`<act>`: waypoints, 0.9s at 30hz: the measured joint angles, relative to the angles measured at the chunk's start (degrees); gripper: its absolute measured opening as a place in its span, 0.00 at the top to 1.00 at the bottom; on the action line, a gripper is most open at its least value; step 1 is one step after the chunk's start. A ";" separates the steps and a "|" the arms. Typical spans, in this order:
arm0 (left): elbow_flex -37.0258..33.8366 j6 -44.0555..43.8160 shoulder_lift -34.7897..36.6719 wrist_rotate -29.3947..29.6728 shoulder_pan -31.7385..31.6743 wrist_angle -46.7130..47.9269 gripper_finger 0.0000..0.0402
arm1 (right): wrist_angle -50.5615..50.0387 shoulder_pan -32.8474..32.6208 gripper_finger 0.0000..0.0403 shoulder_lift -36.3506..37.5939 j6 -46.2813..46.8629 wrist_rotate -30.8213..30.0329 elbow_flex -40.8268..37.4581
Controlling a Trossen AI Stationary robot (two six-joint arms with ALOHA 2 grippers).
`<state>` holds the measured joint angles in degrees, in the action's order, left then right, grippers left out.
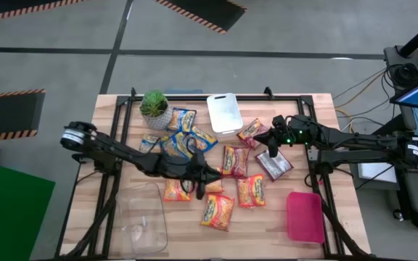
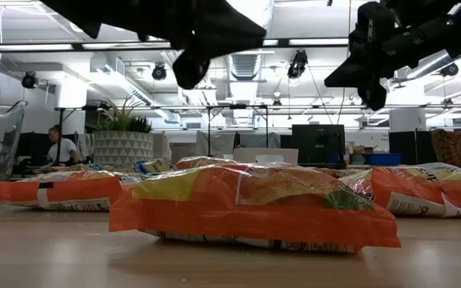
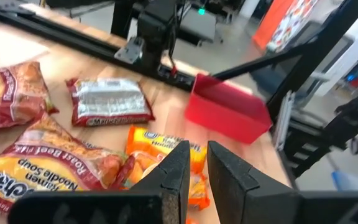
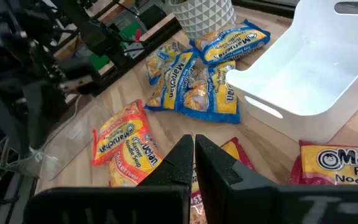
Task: Sort Maruchan noodles
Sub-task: Put the left red noodle pack into the white bin
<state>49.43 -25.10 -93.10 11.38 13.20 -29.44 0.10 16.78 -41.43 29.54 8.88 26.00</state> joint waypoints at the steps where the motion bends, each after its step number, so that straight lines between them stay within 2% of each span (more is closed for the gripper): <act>1: 0.49 0.33 -0.63 0.00 -0.07 0.68 0.90 | 0.02 0.00 0.98 0.00 0.00 0.00 0.00; 27: 0.70 5.75 -6.51 0.02 -0.66 1.73 0.90 | 0.20 0.00 0.98 0.00 0.04 0.02 0.00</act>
<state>50.13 -19.35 -99.61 11.40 12.53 -27.71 0.29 16.78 -41.43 29.58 8.91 26.00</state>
